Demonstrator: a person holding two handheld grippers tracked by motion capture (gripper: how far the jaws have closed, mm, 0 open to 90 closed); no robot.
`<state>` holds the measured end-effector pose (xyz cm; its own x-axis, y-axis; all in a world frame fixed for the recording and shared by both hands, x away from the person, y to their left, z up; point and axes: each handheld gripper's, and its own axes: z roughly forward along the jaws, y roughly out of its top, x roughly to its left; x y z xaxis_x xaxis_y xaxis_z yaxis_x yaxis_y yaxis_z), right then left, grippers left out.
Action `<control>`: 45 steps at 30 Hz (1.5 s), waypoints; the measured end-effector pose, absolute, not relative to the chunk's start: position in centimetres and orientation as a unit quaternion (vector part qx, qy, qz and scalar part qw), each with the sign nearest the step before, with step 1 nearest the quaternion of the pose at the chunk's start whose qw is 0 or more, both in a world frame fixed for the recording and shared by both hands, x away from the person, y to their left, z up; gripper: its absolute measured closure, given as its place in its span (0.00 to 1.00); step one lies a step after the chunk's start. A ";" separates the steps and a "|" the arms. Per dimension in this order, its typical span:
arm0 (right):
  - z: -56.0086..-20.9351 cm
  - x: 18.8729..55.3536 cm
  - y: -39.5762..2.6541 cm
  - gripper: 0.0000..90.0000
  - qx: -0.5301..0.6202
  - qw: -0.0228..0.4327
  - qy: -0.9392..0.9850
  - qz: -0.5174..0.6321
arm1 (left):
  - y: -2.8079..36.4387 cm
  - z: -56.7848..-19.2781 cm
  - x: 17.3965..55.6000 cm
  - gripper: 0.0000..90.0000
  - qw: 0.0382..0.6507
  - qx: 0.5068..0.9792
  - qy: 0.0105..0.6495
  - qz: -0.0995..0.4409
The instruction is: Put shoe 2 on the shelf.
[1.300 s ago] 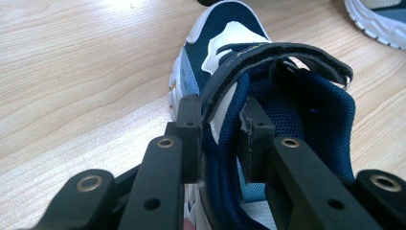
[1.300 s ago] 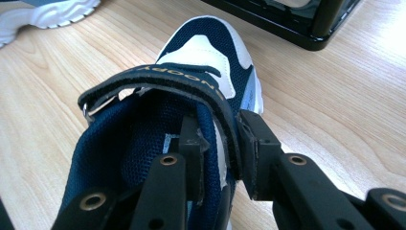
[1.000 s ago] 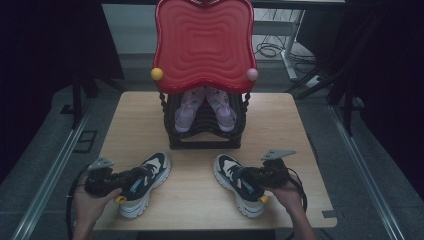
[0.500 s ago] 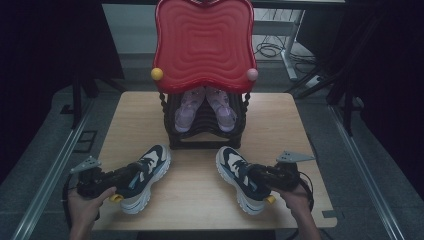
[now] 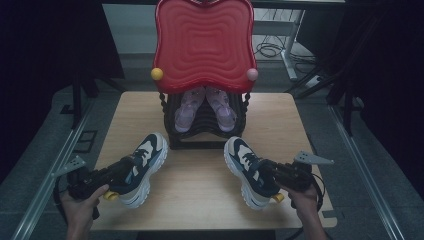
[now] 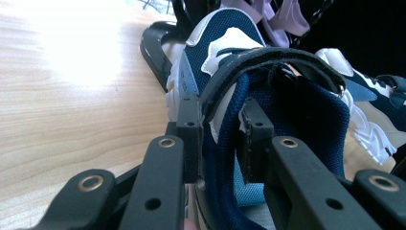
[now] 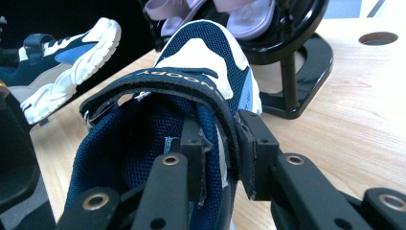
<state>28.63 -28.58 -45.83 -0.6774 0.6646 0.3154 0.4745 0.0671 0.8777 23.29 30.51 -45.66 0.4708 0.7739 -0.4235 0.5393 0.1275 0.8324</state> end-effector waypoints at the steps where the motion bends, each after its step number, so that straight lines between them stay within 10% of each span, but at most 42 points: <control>1: -45.8 28.6 -28.8 0.82 0.393 0.087 0.723 0.562 | 30.6 -45.6 23.2 0.83 0.560 0.649 0.504 0.107; 45: -40.7 30.6 -33.2 0.82 0.443 0.184 0.598 0.642 | 31.8 -40.9 25.7 0.83 0.620 0.590 0.491 0.162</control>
<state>30.60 -33.17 -40.75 -0.5391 0.7664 0.3492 0.2945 -0.2169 0.9307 25.73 31.84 -40.85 0.4654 0.7808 -0.4169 0.3782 0.2504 0.8912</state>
